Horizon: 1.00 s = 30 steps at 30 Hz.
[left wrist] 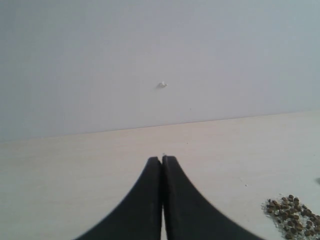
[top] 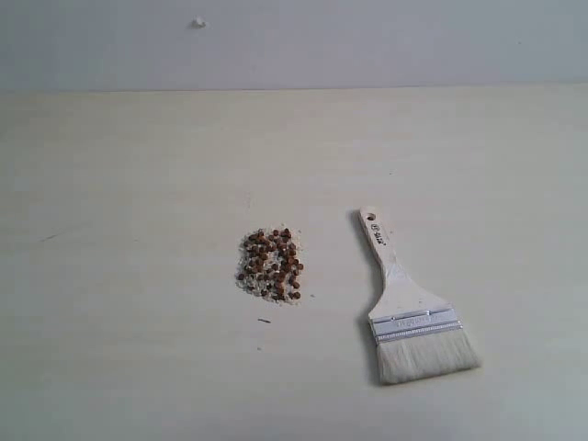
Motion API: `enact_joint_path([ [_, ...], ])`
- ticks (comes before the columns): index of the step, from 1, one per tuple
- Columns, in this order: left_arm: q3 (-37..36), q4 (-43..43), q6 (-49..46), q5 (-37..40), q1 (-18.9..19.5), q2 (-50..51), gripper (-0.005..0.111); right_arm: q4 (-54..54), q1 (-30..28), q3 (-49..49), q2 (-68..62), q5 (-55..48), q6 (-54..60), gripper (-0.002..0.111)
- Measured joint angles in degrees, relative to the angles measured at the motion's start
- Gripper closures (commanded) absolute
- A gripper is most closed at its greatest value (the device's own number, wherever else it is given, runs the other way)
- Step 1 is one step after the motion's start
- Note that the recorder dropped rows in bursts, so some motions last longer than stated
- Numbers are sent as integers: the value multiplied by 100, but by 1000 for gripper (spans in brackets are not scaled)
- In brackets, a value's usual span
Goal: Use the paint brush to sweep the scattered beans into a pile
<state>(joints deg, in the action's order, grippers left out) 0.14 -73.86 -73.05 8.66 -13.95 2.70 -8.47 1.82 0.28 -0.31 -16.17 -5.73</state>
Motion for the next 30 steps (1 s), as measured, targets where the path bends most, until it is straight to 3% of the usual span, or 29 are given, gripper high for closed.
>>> enact_joint_path([
  [22, 0, -12, 53, 0, 0, 0, 107, 0, 0, 0, 0, 0, 0, 108],
  [27, 0, 13, 576, -22, 0, 0, 107, 0, 0, 0, 0, 11, 0, 108],
  [30, 0, 813, 1586, -72, 0, 0, 107, 0, 0, 0, 0, 11, 0, 108],
])
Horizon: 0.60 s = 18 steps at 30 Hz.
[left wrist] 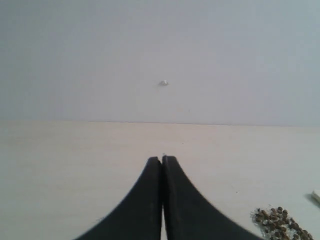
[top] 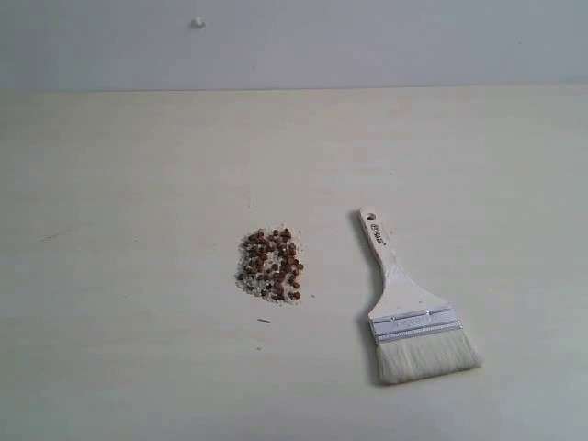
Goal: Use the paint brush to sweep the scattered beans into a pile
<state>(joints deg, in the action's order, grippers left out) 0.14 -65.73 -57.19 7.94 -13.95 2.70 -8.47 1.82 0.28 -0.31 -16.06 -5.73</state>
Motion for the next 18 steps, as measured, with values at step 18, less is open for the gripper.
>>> enact_joint_path([
  [18, 0, 8393, 7405, 992, 0, 0, 107, 0, 0, 0, 0, 0, 0, 108],
])
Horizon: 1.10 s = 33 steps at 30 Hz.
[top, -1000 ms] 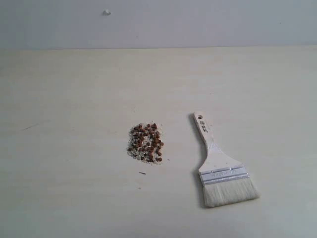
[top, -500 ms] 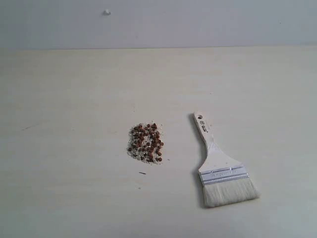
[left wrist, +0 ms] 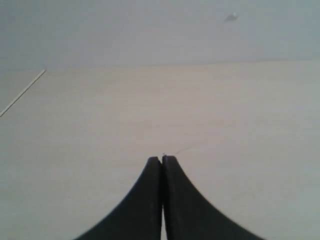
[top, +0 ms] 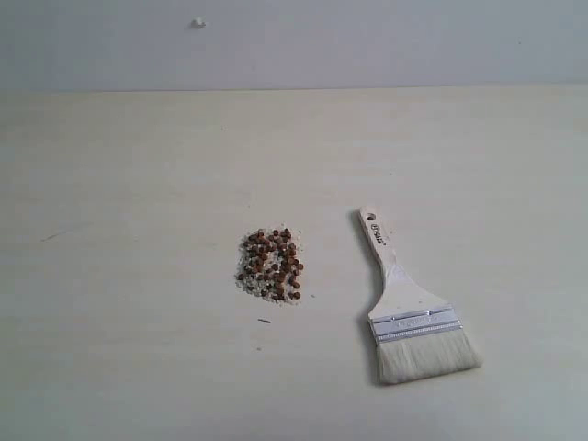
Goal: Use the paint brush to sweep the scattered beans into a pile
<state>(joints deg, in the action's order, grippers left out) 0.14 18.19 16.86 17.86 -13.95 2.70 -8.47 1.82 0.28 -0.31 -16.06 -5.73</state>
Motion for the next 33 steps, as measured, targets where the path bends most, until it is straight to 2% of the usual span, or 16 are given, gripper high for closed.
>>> enact_joint_path([
  [5, -11, 105, 22, 271, 0, 0, 107, 0, 0, 0, 0, 0, 0, 108],
  [33, -11, 117, 30, 302, 0, 0, 107, 0, 0, 0, 0, 23, 0, 108],
])
